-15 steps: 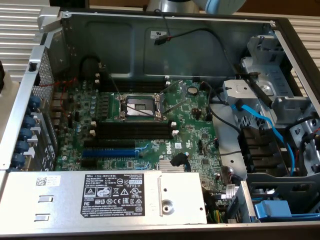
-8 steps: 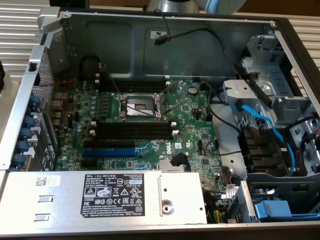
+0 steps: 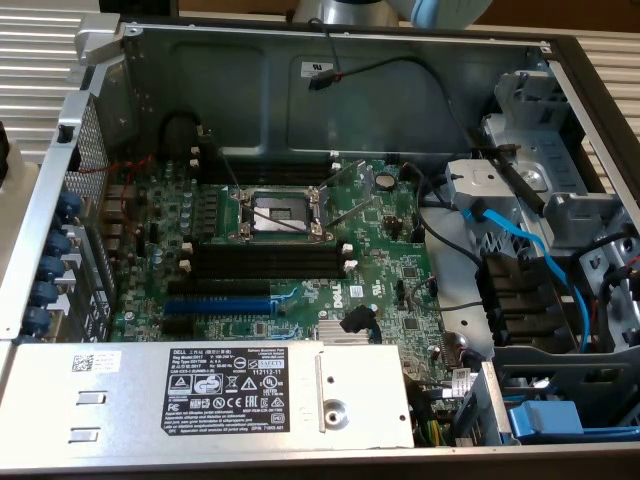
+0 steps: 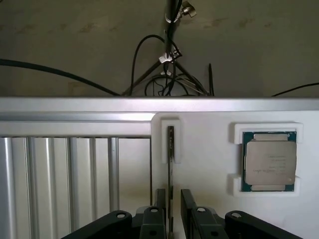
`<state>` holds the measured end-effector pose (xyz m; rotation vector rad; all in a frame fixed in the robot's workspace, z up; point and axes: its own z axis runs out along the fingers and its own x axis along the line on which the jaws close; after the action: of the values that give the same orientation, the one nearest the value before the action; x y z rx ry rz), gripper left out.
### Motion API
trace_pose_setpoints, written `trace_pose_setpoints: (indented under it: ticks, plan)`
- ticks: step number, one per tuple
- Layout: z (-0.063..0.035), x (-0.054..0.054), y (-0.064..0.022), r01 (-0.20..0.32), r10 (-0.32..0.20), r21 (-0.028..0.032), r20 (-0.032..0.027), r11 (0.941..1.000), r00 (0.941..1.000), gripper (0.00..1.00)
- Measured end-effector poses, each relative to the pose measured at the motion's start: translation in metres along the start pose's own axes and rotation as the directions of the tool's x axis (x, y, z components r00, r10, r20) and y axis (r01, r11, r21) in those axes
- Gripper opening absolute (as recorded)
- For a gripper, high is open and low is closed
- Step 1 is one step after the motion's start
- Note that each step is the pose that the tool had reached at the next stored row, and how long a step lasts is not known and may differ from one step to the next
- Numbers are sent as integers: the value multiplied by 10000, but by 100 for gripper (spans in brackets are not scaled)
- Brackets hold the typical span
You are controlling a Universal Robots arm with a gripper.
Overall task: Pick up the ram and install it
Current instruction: 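Pick up the ram and move it above insertion slot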
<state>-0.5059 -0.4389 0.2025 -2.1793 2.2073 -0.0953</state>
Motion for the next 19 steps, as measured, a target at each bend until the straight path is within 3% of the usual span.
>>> trace_pose_setpoints:
  ticks: [19]
  plan:
    - [6,12,0,0,0,-12,5,10000,10000,27]
